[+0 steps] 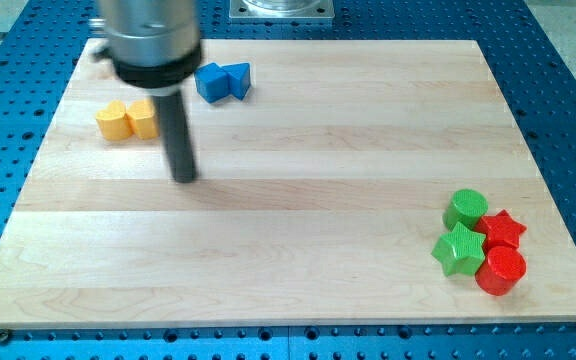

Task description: Separate the heart from the hexagon

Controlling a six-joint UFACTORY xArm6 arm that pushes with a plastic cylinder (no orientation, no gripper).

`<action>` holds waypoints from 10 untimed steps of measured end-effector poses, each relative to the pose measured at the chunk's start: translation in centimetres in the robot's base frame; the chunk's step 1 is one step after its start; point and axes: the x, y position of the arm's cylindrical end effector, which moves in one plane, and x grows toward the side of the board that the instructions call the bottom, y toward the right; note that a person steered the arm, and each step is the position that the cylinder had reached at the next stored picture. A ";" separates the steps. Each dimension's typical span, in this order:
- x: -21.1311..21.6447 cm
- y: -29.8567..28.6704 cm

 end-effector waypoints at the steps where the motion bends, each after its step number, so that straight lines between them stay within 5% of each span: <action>1: -0.2 -7.1; 4: -10.6 -10.6; 8: -4.9 -2.7; 10: 2.7 3.2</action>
